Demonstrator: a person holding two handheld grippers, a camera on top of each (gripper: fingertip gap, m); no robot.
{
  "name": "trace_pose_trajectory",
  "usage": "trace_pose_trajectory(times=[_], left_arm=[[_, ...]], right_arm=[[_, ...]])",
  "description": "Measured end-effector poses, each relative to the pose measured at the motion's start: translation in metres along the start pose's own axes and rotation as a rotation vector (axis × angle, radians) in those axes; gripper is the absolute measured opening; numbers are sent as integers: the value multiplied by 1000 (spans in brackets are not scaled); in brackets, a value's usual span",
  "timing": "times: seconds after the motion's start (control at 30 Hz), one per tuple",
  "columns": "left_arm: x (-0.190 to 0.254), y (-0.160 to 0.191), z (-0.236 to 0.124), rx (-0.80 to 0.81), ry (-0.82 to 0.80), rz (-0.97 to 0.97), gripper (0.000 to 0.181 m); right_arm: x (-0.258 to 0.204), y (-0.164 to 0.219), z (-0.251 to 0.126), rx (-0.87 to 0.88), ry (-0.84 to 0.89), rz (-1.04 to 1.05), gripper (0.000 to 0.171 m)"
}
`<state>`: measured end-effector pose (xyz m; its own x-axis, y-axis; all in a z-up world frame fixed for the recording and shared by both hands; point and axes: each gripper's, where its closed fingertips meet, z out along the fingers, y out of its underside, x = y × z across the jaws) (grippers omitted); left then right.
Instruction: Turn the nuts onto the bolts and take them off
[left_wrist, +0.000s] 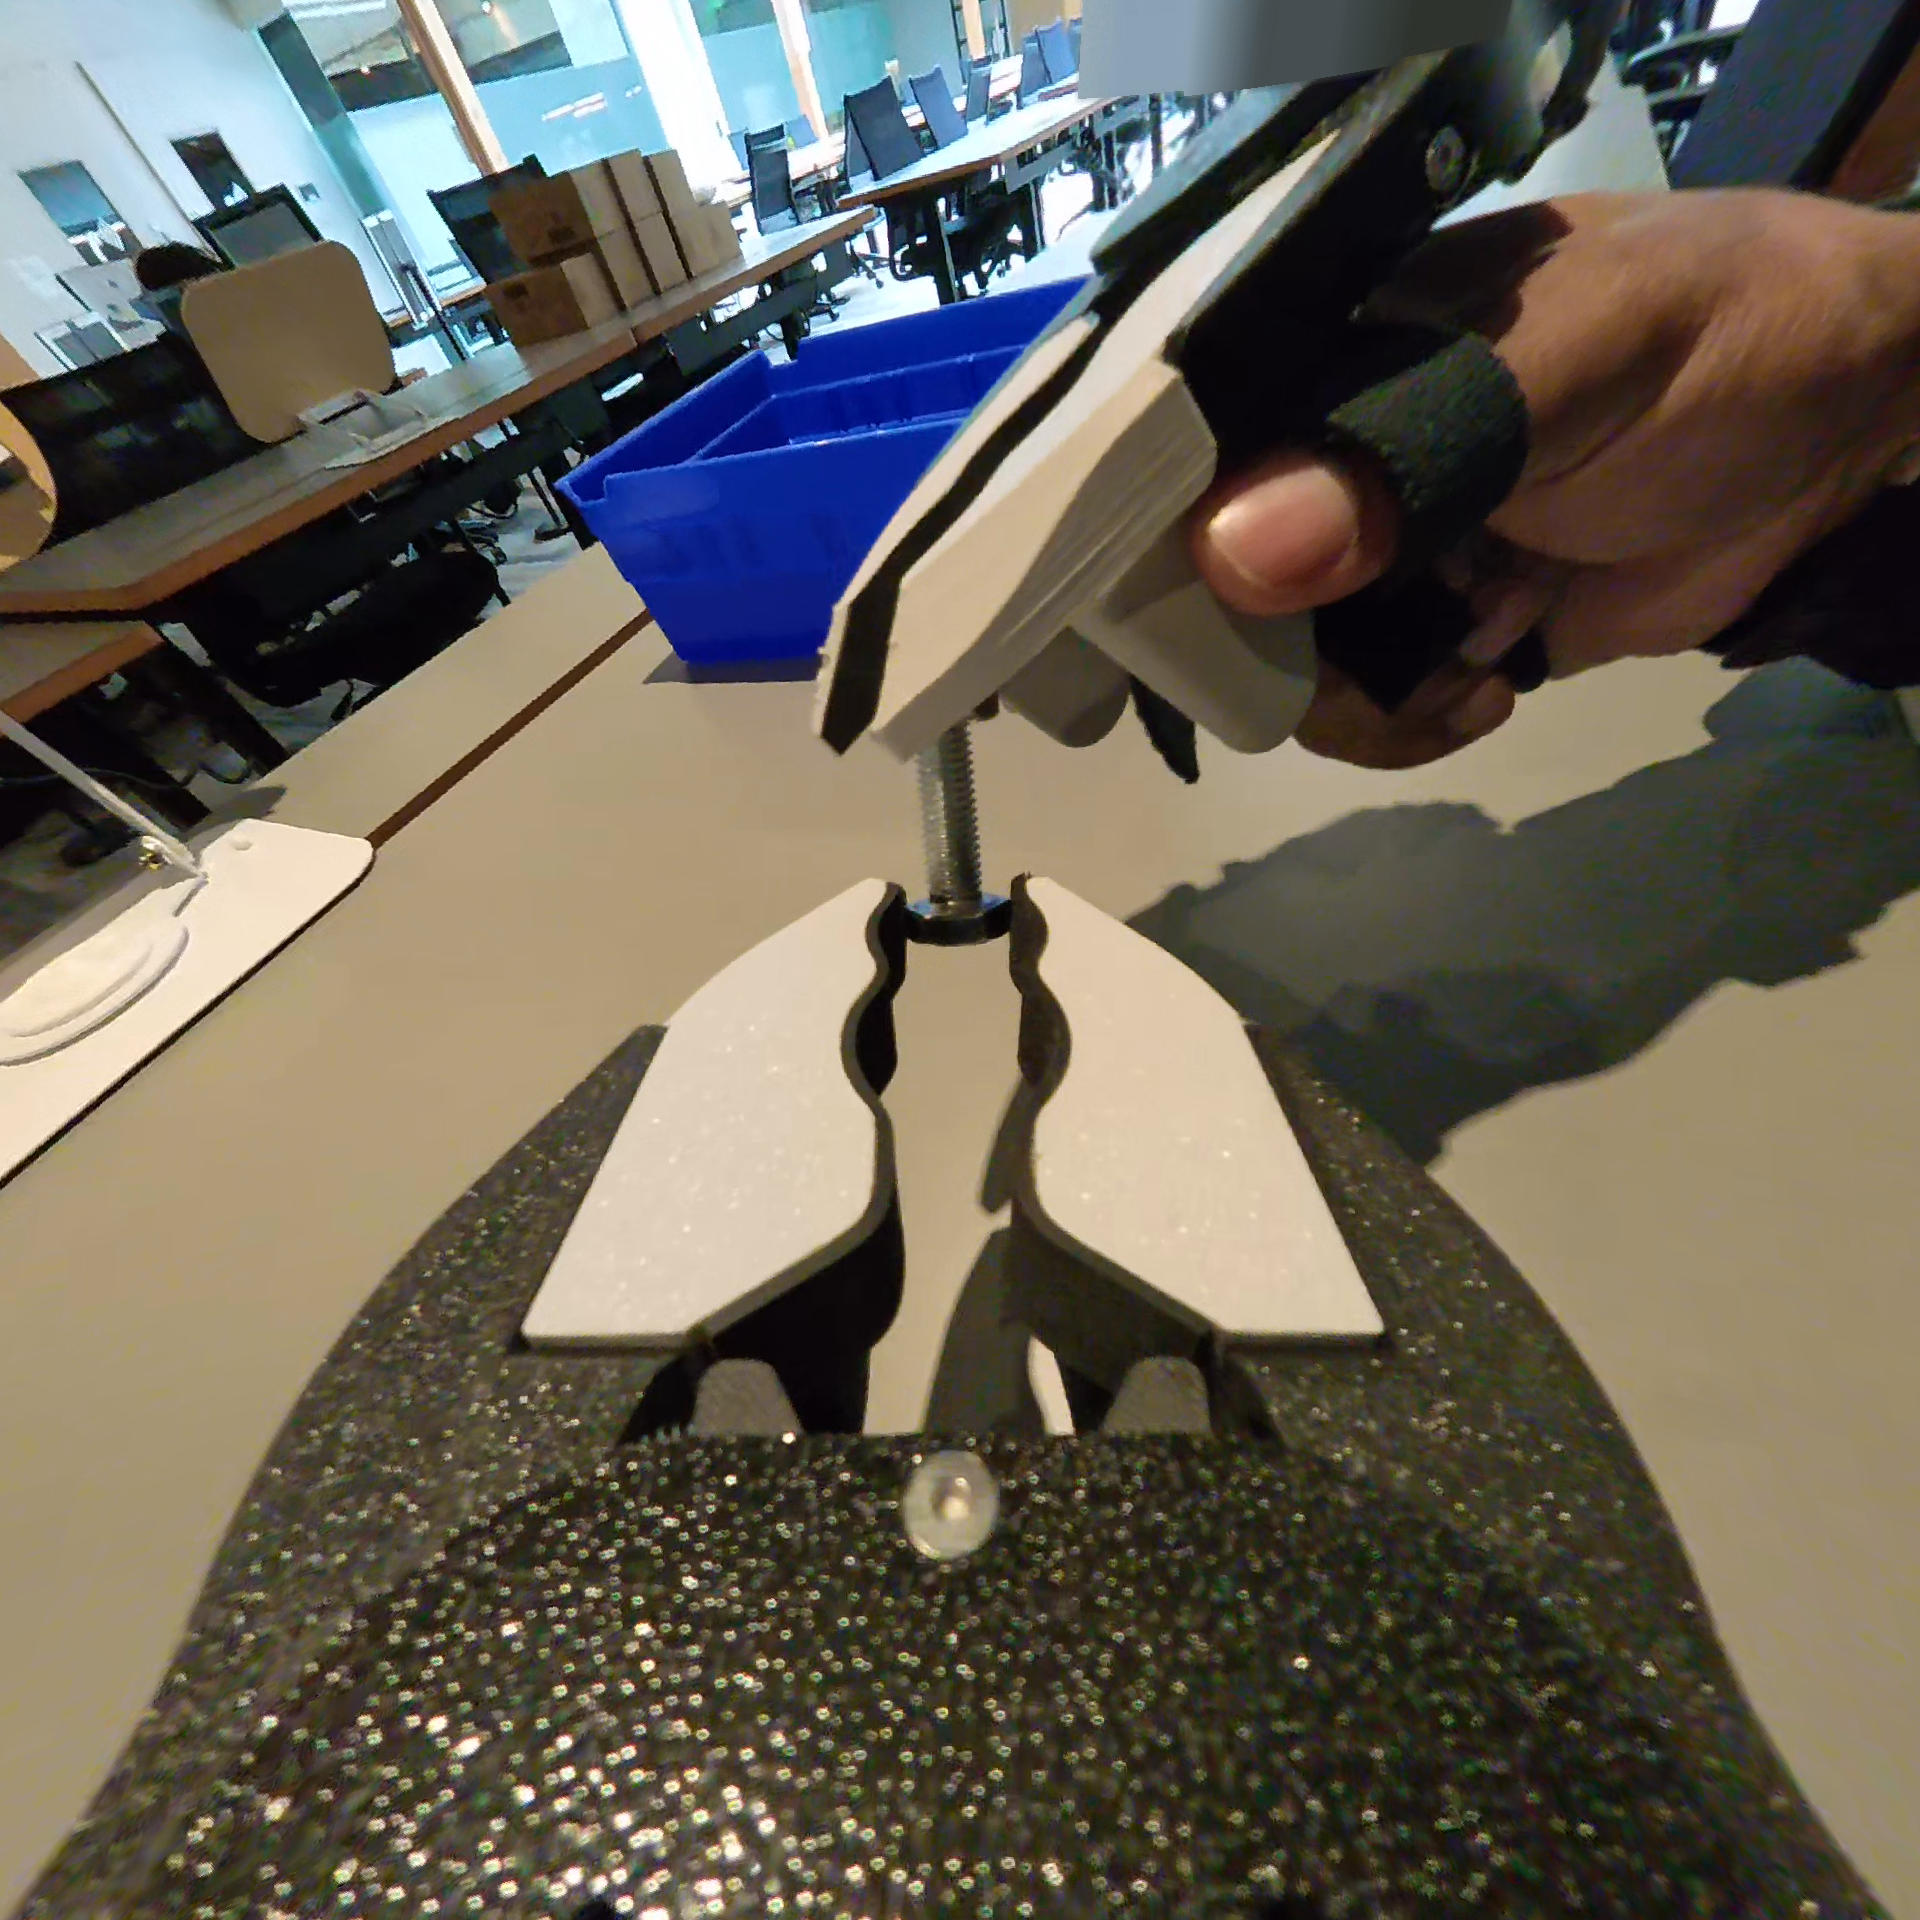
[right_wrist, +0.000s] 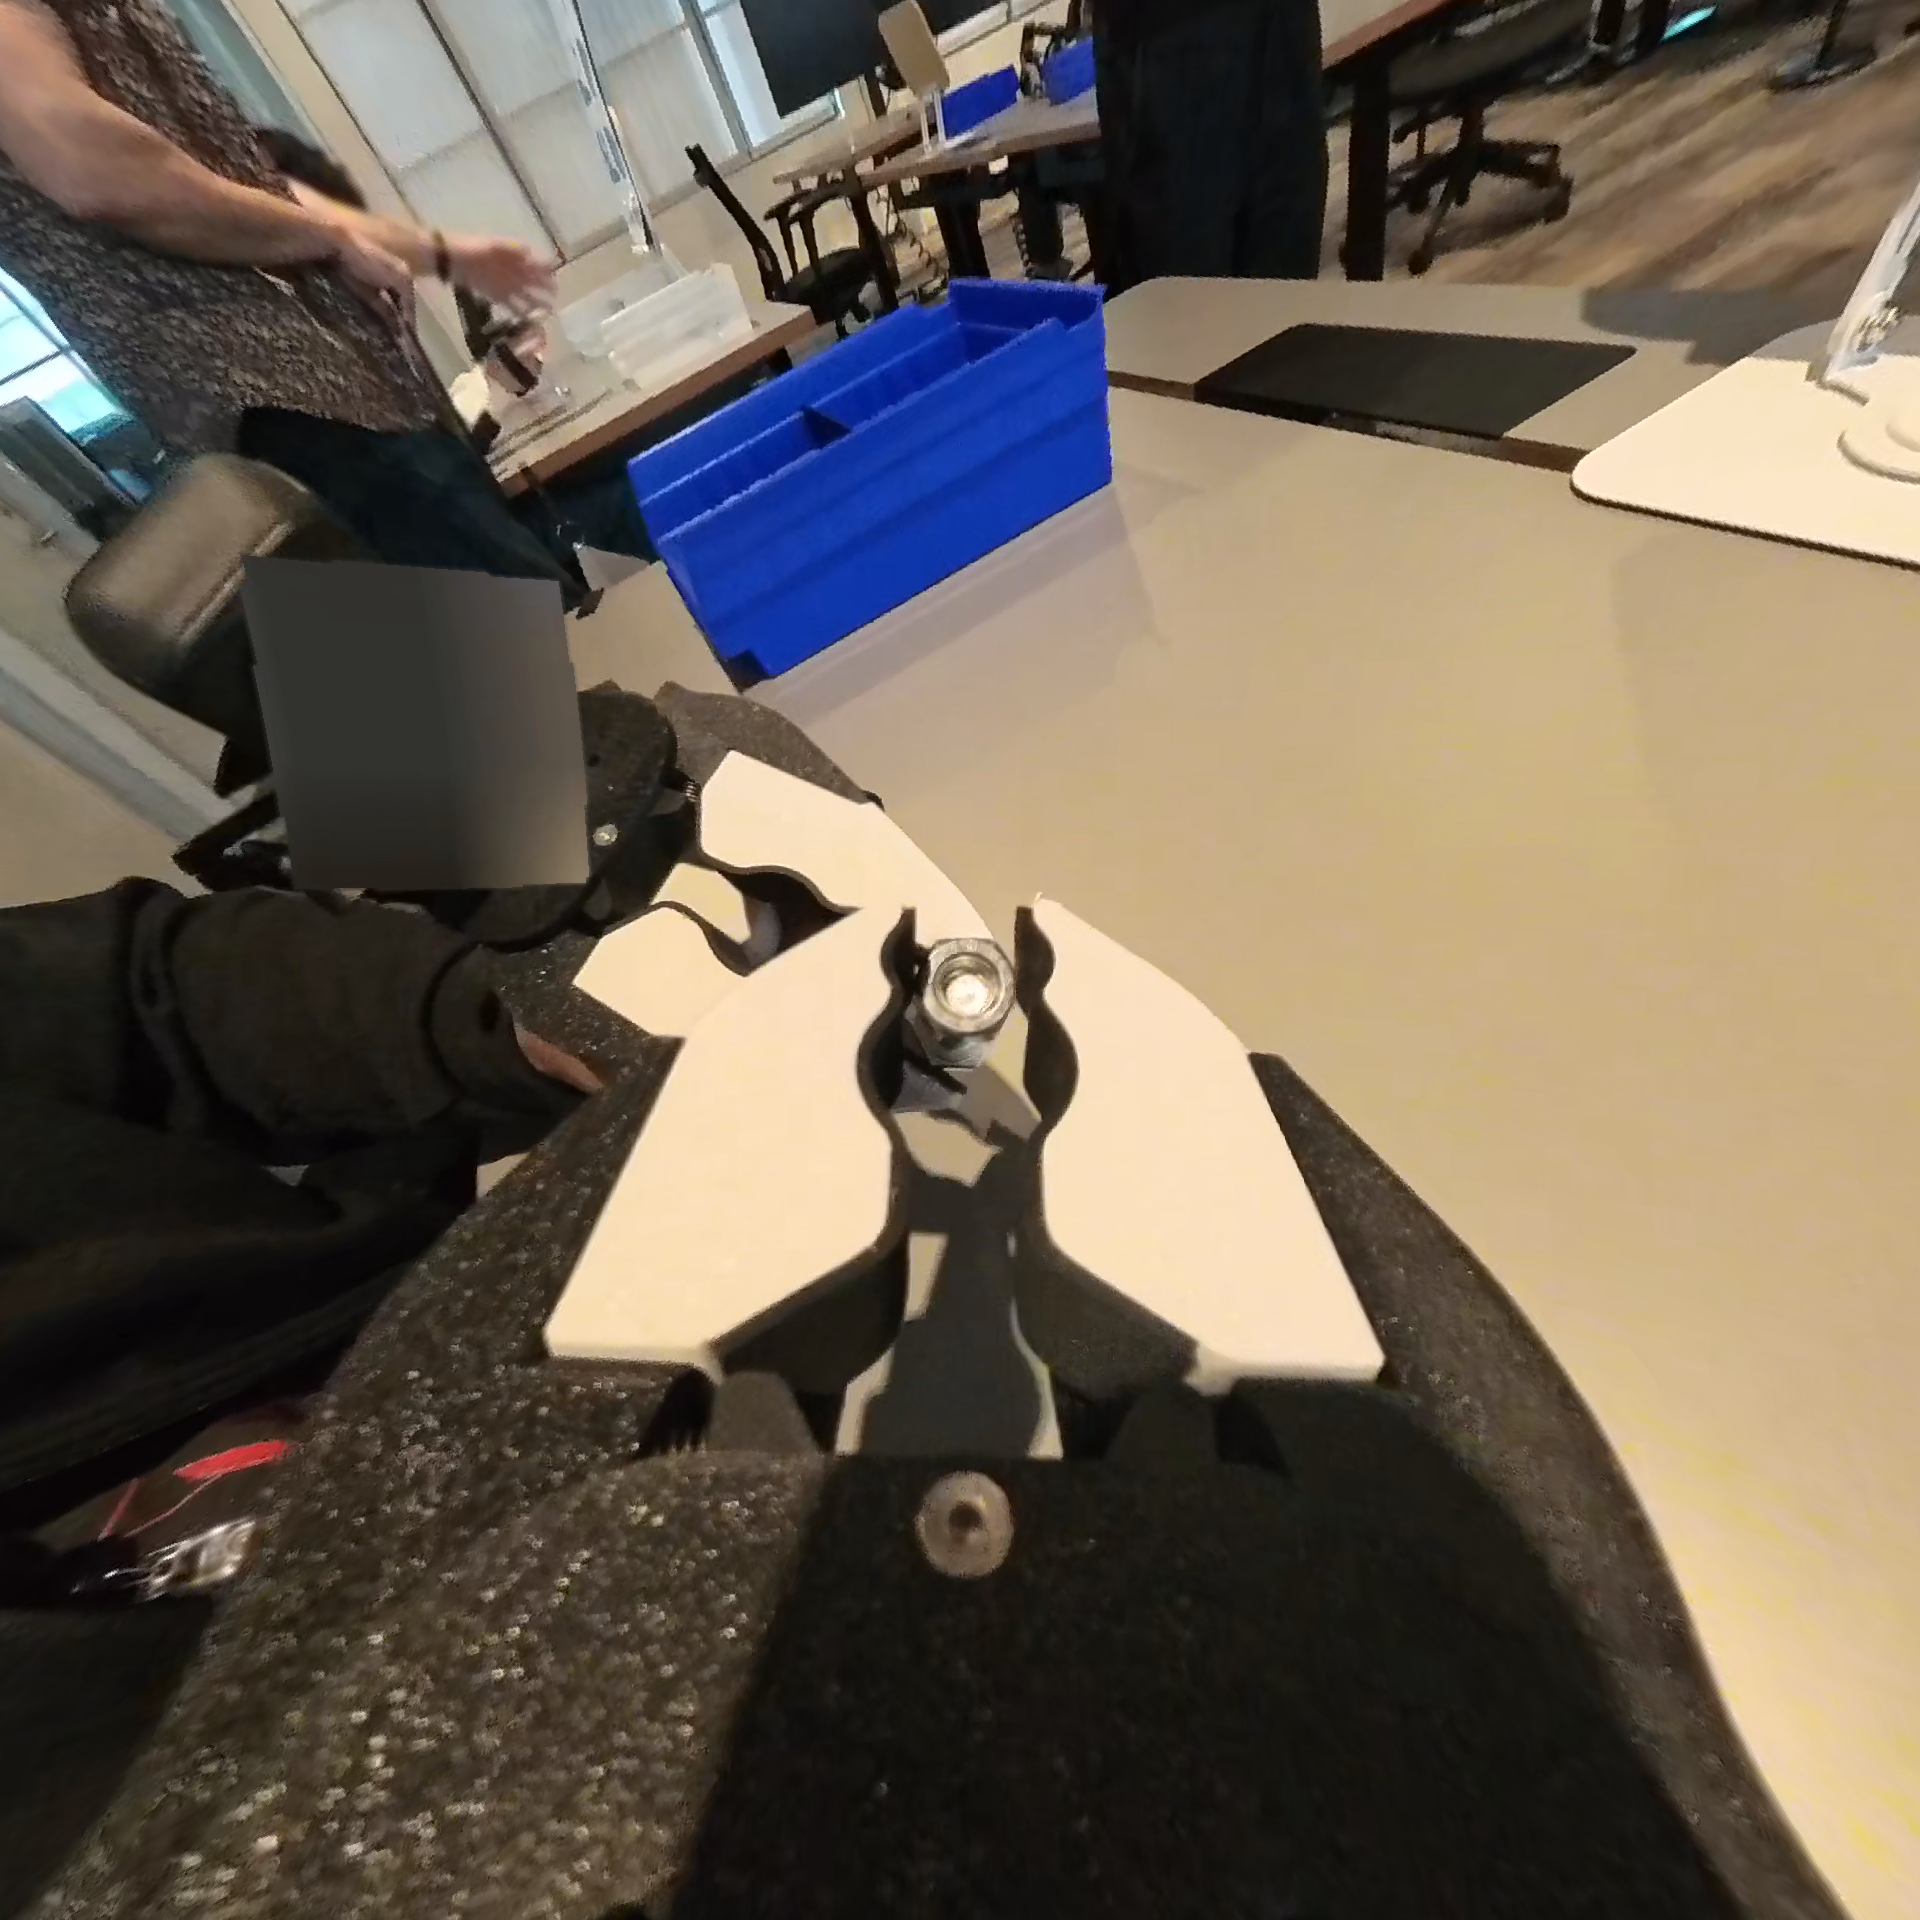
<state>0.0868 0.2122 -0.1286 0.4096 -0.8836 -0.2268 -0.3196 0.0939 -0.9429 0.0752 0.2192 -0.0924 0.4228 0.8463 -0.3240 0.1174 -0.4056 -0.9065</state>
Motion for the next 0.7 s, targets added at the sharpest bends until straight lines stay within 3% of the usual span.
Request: trace_pose_trajectory(times=[0.4, 0.7], left_arm=[[5, -12, -5, 130, 110, -140, 19], [5, -18, -8, 179, 145, -179, 19]], right_arm=[[-10, -11, -1, 50, 0, -37, 17], [-16, -22, -1, 148, -148, 145, 12]])
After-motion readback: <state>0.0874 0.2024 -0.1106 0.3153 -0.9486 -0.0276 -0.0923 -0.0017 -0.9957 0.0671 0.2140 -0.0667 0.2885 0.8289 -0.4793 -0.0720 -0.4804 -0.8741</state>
